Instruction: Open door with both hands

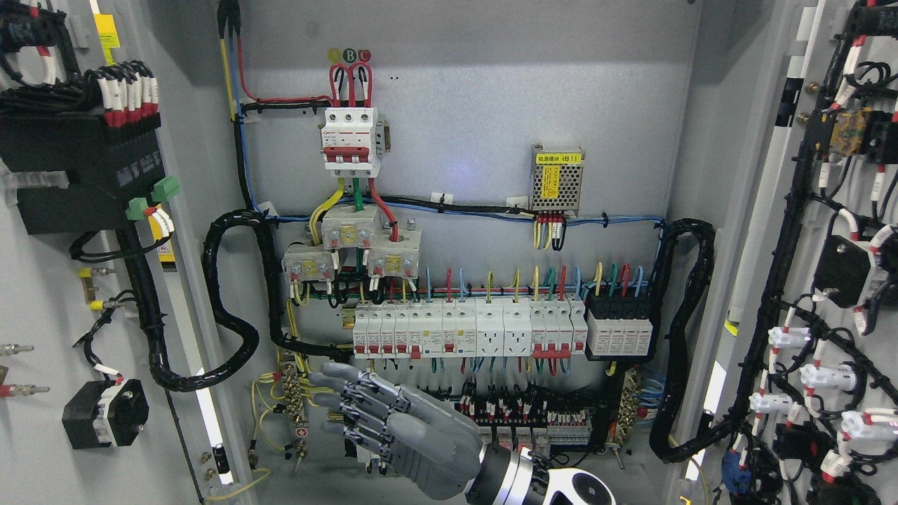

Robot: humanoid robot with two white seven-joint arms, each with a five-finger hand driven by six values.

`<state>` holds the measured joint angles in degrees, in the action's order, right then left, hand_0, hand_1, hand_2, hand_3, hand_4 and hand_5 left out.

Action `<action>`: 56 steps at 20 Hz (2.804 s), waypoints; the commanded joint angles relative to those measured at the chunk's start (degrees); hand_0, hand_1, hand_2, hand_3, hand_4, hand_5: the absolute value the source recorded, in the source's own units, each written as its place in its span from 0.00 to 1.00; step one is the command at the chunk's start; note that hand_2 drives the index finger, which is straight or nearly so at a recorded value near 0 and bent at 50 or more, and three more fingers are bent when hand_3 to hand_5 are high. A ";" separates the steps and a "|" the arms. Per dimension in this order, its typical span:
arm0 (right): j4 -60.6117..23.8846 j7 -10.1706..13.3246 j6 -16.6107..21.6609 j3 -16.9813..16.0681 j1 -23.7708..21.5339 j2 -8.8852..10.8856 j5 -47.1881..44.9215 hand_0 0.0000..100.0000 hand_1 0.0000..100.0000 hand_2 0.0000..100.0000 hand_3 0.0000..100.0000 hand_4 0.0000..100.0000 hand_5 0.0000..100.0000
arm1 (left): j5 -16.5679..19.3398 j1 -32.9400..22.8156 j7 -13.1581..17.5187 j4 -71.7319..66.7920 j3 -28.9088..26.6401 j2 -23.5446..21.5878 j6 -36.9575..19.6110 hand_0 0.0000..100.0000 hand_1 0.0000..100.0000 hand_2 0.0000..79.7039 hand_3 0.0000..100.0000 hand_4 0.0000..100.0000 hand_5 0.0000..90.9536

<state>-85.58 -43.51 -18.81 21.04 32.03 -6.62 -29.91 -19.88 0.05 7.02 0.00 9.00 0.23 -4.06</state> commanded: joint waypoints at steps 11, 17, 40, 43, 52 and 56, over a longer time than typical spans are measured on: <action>-4.07 2.56 -0.35 19.03 -2.06 -2.25 2.40 0.00 0.50 0.04 0.00 0.00 0.00 | 0.02 1.89 0.01 1.40 -0.03 1.70 0.02 0.12 0.56 0.00 0.00 0.00 0.00; -4.24 3.34 -0.17 21.05 -1.88 -2.34 2.40 0.00 0.50 0.04 0.00 0.00 0.00 | 0.02 1.97 0.01 1.58 -0.03 1.79 0.02 0.12 0.56 0.00 0.00 0.00 0.00; -4.94 15.65 -0.08 26.16 -1.00 -2.43 2.31 0.00 0.50 0.04 0.00 0.00 0.00 | 0.02 1.97 0.01 1.49 0.05 1.70 0.02 0.12 0.56 0.00 0.00 0.00 0.00; -5.38 15.65 -0.08 26.77 -0.48 -2.43 2.22 0.00 0.50 0.04 0.00 0.00 0.00 | 0.02 1.97 0.01 1.49 0.05 1.70 0.02 0.12 0.56 0.00 0.00 0.00 0.00; -5.30 15.92 -0.08 28.97 0.93 -2.43 2.31 0.00 0.50 0.04 0.00 0.00 0.00 | 0.02 1.89 0.01 1.75 0.05 1.61 0.02 0.12 0.56 0.00 0.00 0.00 0.00; -5.12 15.92 -0.17 29.06 2.86 -2.43 2.31 0.00 0.50 0.04 0.00 0.00 0.00 | 0.02 1.89 0.01 1.75 0.05 1.53 0.02 0.12 0.56 0.00 0.00 0.00 0.00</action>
<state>-90.61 -27.62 -18.88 48.12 33.06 -9.01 -27.59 -19.87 0.39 7.04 0.01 9.05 0.13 -4.05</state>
